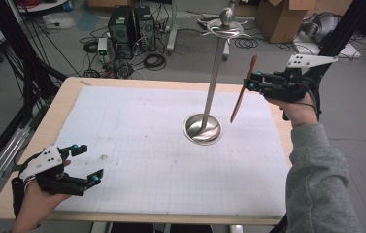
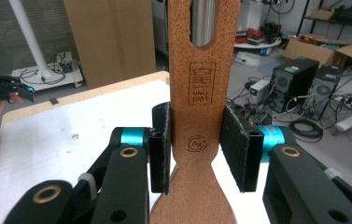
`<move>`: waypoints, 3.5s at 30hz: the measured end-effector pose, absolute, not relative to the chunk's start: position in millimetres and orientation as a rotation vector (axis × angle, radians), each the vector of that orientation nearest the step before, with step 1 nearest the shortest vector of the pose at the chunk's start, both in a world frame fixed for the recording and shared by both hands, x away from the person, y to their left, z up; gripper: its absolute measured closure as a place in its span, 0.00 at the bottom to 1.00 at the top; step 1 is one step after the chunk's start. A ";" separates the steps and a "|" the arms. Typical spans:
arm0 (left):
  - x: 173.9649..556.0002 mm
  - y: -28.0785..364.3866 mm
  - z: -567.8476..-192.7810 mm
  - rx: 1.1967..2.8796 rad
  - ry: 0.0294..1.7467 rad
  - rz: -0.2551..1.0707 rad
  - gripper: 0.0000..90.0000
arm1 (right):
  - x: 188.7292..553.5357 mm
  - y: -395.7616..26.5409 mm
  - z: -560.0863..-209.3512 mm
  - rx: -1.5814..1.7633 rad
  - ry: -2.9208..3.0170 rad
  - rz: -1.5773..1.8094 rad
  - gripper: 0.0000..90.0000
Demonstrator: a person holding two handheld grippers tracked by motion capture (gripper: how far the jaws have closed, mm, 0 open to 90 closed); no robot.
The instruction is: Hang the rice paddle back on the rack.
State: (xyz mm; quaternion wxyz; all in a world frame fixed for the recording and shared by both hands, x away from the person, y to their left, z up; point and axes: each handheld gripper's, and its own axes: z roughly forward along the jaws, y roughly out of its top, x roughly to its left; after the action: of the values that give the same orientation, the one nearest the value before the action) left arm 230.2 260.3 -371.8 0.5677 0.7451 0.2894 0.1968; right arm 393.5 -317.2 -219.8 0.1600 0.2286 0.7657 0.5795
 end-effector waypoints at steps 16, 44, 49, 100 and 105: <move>230.2 264.5 -372.4 1.748 0.665 0.443 0.04 | 398.2 -316.5 -193.7 0.662 2.127 1.673 0.72; 231.2 273.4 -372.2 1.711 0.713 0.490 0.04 | 411.4 -308.5 -174.7 0.685 2.117 1.652 0.72; 231.4 273.5 -372.5 1.713 0.716 0.488 0.04 | 413.6 -307.1 -175.5 0.692 2.116 1.633 0.72; 235.2 272.8 -376.1 1.718 0.765 0.500 0.04 | 417.5 -290.3 -183.2 0.687 2.060 1.624 0.63; 234.2 272.3 -373.8 1.704 0.753 0.497 0.04 | 414.6 -289.1 -183.2 0.719 2.067 1.605 0.48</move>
State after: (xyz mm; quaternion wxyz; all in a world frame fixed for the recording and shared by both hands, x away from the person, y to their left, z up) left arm 234.2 272.3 -373.8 0.5700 0.7261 0.3208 0.2118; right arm 414.6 -289.1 -183.2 0.2122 0.2589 0.7444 0.5778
